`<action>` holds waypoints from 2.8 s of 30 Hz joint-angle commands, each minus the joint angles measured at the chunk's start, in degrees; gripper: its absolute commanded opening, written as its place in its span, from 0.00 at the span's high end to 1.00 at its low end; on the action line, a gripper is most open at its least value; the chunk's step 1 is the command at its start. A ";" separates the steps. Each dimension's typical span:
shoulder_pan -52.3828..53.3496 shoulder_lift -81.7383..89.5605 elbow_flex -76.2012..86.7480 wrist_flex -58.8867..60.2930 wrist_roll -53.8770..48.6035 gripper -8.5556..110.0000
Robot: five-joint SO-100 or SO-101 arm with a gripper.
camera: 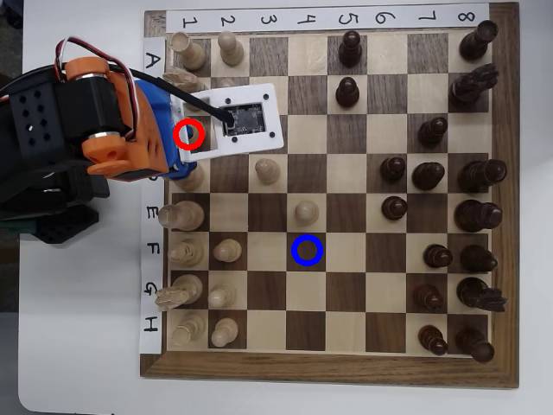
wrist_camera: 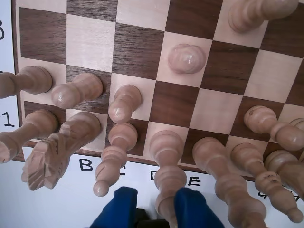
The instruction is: Move the piece to destination
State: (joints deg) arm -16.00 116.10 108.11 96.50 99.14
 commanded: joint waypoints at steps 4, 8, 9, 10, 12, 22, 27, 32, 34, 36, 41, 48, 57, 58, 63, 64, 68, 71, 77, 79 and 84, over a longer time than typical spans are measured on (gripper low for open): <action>-3.25 -0.44 -1.32 0.62 14.06 0.79; -4.92 -2.37 -1.58 0.62 15.03 0.78; -5.36 -2.90 -1.67 0.62 15.38 0.79; -5.80 -3.43 -1.76 0.62 15.73 0.79; -6.42 -4.22 -2.02 0.62 16.35 0.79; -6.68 -5.27 -3.16 0.62 16.61 0.79; -6.42 -5.19 -4.39 0.62 16.35 0.79; -5.45 -5.19 -7.47 0.62 16.08 0.79; -4.83 -5.27 -9.49 0.62 16.00 0.79; -4.39 -5.27 -11.60 0.62 15.91 0.79; -3.25 -5.27 -16.79 0.62 16.87 0.79; -4.22 -4.31 -17.75 0.79 16.79 0.79; -6.94 -5.80 -13.62 0.79 17.93 0.80; -7.29 -6.24 -13.36 0.79 18.11 0.80; -9.05 -8.26 -12.30 0.79 18.98 0.81; -9.32 -8.61 -12.04 0.79 19.07 0.81; -9.93 -8.96 -10.99 0.70 19.25 0.81; -10.28 -8.96 -9.32 0.70 19.25 0.81; -10.46 -9.14 -5.89 0.70 19.34 0.81; -10.55 -9.40 -4.66 0.70 19.42 0.82; -10.37 -10.02 -3.08 0.70 19.95 0.82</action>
State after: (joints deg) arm -25.05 106.26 104.59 96.15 99.93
